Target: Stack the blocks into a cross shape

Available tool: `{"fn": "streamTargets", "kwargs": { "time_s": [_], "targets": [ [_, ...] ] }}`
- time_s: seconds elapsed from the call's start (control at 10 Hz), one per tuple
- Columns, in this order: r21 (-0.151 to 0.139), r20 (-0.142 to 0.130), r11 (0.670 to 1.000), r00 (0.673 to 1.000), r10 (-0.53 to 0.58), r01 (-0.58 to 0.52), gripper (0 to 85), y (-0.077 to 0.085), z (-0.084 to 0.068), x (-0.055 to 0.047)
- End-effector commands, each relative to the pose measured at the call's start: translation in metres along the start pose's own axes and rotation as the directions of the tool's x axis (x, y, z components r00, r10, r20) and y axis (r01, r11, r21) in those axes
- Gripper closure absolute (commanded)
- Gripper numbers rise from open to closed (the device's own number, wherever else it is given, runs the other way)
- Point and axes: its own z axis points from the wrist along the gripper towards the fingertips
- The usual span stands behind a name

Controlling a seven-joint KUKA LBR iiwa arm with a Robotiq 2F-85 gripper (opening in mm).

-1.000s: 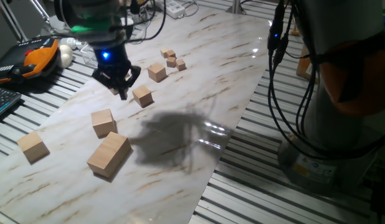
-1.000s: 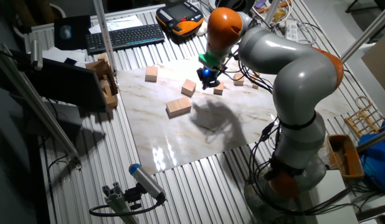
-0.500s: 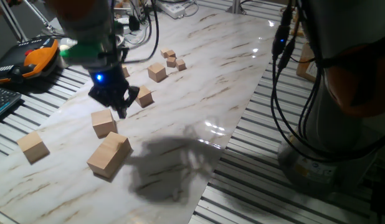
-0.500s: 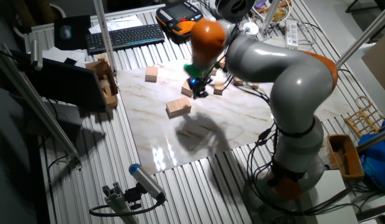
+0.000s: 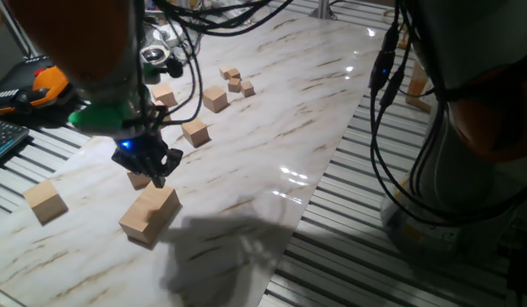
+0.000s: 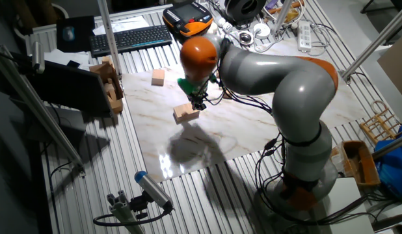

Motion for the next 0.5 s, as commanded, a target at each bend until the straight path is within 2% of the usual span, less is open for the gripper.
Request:
{"fn": "streamTargets", "kwargs": {
  "time_s": [0.0,0.1,0.3,0.4],
  "targets": [
    [-0.006,-0.028,1.000,1.000,0.003,-0.003,85.0,0.0025,-0.0008,-0.0024],
    [-0.018,-0.034,1.000,0.999,0.007,-0.008,85.0,0.0031,0.0000,-0.0037],
    [-0.006,-0.002,1.000,1.000,-0.006,0.006,85.0,0.0003,0.0000,-0.0009],
    [-0.020,-0.006,1.000,1.000,0.005,-0.005,85.0,0.0016,0.0018,-0.0010]
  ]
}}
